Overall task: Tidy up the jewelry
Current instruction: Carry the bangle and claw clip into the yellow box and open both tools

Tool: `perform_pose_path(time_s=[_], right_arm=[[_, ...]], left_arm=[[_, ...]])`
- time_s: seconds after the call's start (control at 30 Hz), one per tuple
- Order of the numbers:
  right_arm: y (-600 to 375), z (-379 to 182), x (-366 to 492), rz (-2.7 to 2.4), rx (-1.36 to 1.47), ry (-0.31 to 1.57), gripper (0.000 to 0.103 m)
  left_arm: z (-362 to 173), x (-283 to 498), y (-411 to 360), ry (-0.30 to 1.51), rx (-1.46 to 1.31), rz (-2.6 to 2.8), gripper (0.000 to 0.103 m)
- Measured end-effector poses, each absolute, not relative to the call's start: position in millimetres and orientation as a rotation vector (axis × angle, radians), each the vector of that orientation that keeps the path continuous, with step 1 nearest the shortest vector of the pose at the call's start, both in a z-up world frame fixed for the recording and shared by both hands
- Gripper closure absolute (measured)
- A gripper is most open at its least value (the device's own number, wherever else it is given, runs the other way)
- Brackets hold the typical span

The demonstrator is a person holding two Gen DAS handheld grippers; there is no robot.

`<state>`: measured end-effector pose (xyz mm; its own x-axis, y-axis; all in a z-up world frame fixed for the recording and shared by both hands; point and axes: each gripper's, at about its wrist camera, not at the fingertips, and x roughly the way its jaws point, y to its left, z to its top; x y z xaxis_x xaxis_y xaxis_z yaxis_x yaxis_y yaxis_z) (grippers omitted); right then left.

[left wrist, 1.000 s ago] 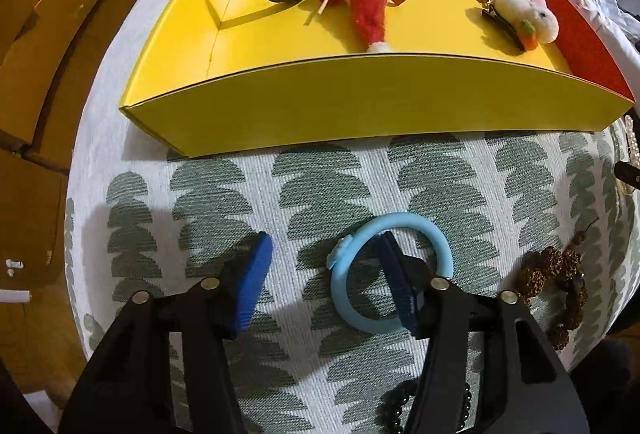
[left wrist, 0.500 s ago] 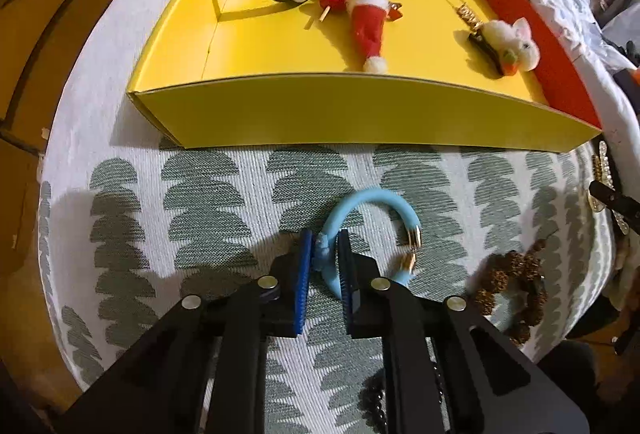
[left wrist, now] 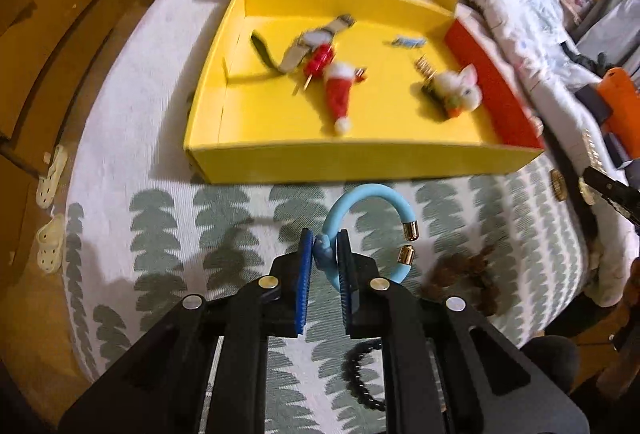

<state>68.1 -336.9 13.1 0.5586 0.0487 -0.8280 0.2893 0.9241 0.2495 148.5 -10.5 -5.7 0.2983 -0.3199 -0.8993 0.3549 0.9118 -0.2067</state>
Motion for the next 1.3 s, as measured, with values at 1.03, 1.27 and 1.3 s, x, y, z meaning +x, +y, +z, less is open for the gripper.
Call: perform_pose_path(time_s=[1.03, 1.27, 1.3], right_arm=[[-236, -63, 323, 0.088, 0.274, 1.190, 0.068], [-231, -74, 329, 0.074, 0.235, 1.206, 0.067], [-230, -75, 329, 0.077, 0.220, 1.214, 0.066]], left_arm=[[-30, 364, -72, 1.243, 0.082, -0.297, 0.090], [-45, 371, -72, 1.256, 0.101, -0.261, 0.090], [-46, 371, -72, 1.256, 0.101, -0.260, 0.090]])
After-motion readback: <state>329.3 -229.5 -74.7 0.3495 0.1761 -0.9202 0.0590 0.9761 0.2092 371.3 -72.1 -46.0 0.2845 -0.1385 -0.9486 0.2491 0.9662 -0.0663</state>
